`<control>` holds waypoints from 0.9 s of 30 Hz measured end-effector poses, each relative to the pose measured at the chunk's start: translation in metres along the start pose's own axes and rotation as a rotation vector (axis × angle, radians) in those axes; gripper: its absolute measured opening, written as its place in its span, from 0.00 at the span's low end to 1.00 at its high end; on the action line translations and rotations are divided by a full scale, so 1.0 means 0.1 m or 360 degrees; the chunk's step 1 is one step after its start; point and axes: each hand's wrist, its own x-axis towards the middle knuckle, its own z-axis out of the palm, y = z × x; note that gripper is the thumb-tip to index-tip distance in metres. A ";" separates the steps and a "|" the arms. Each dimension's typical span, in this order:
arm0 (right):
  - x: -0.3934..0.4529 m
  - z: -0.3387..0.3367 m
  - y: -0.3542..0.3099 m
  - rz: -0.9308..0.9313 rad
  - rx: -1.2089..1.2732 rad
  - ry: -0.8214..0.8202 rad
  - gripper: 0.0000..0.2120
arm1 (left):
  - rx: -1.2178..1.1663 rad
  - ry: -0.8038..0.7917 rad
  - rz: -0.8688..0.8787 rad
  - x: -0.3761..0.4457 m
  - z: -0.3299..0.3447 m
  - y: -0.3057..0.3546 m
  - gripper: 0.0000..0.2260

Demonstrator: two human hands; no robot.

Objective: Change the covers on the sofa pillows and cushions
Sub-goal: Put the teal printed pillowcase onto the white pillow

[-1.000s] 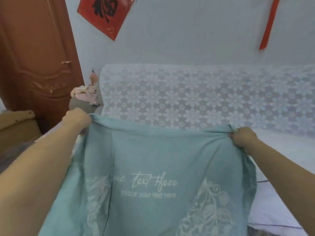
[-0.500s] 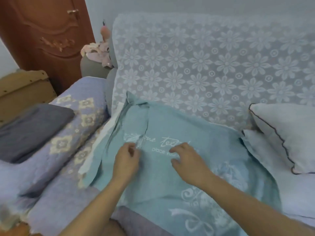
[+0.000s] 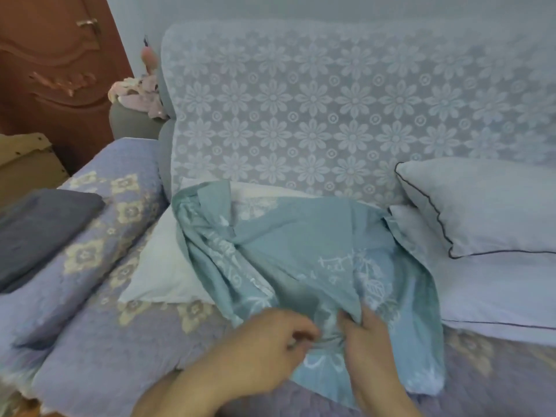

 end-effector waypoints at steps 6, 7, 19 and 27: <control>-0.19 -0.51 -0.65 -0.0456 -0.0214 -0.0024 0.13 | 0.0933 0.0317 0.0119 0.93 -0.32 0.07 0.37; -0.20 -0.61 -0.76 -0.0543 -0.0271 -0.0024 0.11 | 0.0879 0.0375 0.0095 1.06 -0.42 0.11 0.32; 0.23 -0.89 -2.70 -0.1542 -0.1336 -0.0147 0.05 | -0.0222 0.0358 0.0329 1.06 -1.34 1.46 0.02; 0.65 -1.11 -3.52 -0.1496 -0.2166 0.0630 0.15 | 0.0652 0.1278 -0.0218 1.06 -2.53 1.41 0.07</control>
